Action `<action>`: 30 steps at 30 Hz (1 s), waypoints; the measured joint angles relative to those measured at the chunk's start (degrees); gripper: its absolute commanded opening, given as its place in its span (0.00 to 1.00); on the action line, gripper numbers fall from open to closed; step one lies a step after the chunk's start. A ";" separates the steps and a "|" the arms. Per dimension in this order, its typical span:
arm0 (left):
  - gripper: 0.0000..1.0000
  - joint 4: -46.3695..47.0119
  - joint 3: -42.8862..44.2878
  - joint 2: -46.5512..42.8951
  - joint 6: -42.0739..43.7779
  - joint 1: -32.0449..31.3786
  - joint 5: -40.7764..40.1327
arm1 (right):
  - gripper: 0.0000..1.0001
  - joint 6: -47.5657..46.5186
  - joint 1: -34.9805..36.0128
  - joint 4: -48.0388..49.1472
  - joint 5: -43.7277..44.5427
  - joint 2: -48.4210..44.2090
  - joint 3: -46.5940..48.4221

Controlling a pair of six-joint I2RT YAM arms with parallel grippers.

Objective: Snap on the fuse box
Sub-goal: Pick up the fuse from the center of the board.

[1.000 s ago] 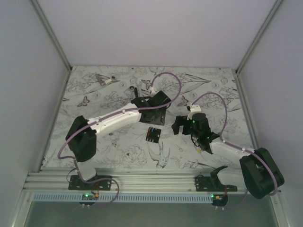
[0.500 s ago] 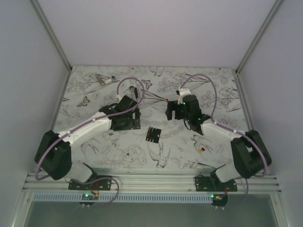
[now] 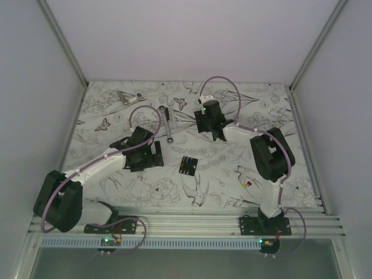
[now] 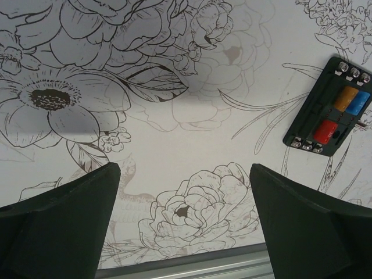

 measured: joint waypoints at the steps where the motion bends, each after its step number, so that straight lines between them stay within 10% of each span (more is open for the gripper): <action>1: 1.00 0.15 -0.26 0.00 0.02 0.15 0.35 | 0.60 -0.26 0.00 -0.48 0.55 1.90 1.84; 30: 1.00 1.40 -0.68 -0.26 1.07 0.85 2.95 | 0.31 -1.05 -1.40 -5.35 -1.05 12.70 12.57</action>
